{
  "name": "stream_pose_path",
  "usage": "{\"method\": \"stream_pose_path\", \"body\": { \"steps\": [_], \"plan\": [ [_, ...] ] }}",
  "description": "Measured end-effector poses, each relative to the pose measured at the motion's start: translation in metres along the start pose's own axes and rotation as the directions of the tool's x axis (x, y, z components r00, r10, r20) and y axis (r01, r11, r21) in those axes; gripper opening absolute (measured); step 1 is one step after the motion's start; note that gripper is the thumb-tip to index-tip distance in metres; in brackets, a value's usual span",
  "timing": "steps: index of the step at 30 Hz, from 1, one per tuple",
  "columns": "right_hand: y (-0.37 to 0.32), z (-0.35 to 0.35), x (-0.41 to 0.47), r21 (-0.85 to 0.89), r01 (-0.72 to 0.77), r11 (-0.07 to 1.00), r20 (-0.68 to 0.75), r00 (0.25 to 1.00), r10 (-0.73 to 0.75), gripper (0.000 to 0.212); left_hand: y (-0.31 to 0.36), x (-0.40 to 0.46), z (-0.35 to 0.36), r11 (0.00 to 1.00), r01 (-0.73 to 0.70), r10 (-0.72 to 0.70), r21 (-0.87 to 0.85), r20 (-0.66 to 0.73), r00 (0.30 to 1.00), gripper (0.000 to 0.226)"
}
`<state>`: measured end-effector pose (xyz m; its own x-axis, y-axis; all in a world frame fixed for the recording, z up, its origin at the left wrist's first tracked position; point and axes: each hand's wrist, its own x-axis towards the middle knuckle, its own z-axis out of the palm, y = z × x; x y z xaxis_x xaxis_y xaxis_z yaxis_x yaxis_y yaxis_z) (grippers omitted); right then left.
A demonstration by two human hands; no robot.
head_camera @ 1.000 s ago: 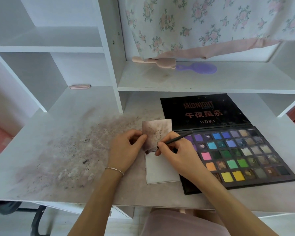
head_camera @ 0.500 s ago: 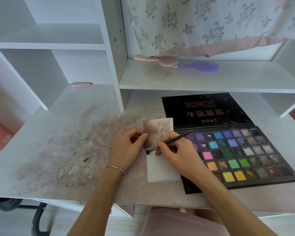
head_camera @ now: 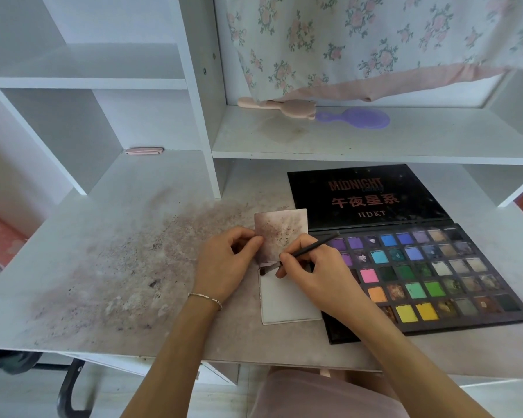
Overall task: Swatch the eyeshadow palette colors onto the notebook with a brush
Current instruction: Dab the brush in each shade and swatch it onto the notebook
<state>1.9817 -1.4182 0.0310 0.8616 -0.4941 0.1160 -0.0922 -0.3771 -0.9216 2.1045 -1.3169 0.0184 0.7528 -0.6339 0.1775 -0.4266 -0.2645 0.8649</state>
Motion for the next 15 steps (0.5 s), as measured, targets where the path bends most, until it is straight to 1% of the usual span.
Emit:
{"method": "stream_pose_path", "body": {
  "steps": [5,11,15],
  "plan": [
    [-0.0005,-0.0001,0.0004,-0.005,0.005,1.000,-0.003,1.000,-0.005,0.014,0.0005,0.0001,0.0000,1.000,0.001,-0.001,0.011,0.001,1.000,0.018],
    [-0.0007,-0.0006,-0.0007,-0.008,-0.005,1.000,0.006,1.000,0.005,0.013,0.0000,0.0008,0.0006,1.000,0.009,-0.009,0.021,-0.002,1.000,0.009],
    [0.0006,0.0004,-0.0005,-0.006,0.005,1.000,-0.011,1.000,-0.005,0.012,-0.0001,0.0001,0.0002,1.000,0.008,-0.008,0.016,-0.003,1.000,0.009]
  ]
}}
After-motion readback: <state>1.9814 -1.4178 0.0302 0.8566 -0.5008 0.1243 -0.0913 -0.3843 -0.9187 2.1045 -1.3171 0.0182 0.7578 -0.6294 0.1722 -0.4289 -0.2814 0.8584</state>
